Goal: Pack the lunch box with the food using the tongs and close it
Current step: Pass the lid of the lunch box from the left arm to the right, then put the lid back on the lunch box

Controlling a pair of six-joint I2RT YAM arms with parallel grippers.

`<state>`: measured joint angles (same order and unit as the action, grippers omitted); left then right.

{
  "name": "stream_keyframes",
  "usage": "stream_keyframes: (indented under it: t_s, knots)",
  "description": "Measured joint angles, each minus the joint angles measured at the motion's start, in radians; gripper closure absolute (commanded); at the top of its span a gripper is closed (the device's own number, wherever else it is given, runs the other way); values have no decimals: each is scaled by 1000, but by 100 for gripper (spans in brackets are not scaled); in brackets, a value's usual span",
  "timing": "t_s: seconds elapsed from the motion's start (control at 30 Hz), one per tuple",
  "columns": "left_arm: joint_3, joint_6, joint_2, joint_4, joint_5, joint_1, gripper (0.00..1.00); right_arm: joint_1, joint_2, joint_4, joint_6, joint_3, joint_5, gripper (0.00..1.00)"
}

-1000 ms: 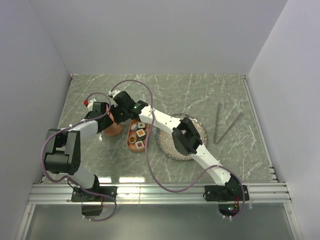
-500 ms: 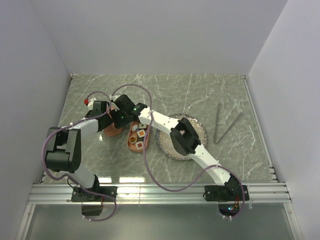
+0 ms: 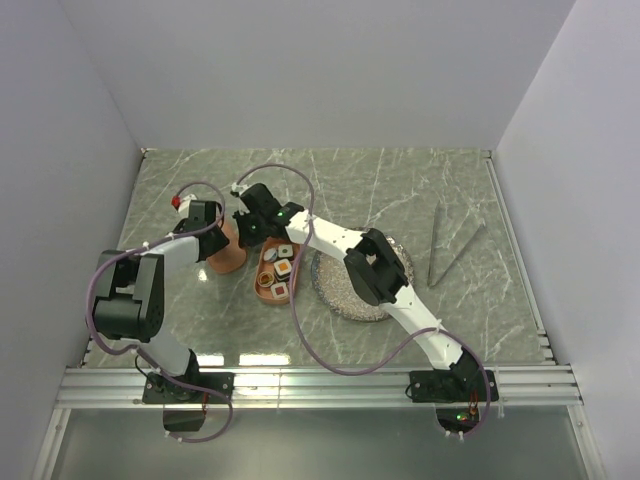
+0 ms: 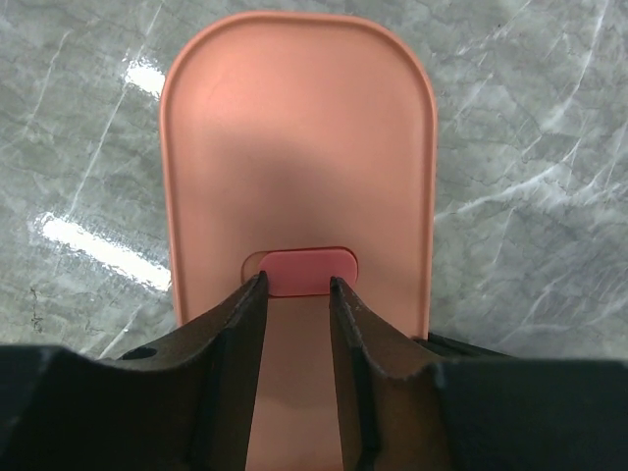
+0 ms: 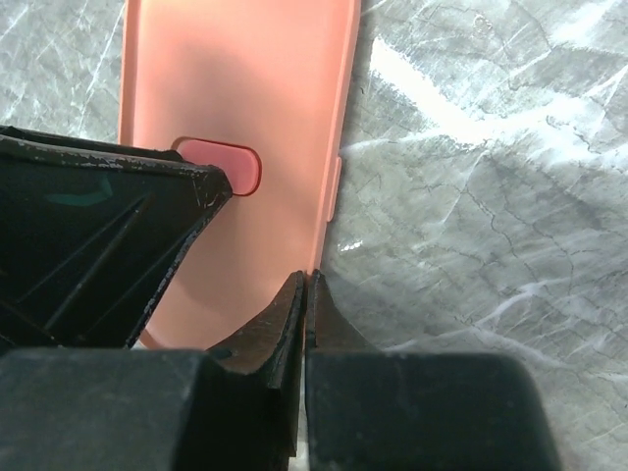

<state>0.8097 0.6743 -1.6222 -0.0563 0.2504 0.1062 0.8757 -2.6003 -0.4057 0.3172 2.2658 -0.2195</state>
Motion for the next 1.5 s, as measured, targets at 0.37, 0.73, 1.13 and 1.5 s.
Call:
stream_keyframes:
  t_s: [0.37, 0.73, 1.13, 1.5]
  knots:
    - [-114, 2, 214, -29, 56, 16, 61, 11, 86, 93, 12, -160, 39, 100]
    - [-217, 3, 531, 35, 118, 29, 60, 25, 159, 102, 38, -243, 89, 100]
    - [-306, -2, 621, 106, 133, 81, 59, 25, 366, 147, 68, -415, 230, 100]
    - [-360, -13, 621, 277, 129, 158, 59, 25, 677, 280, 91, -743, 393, 100]
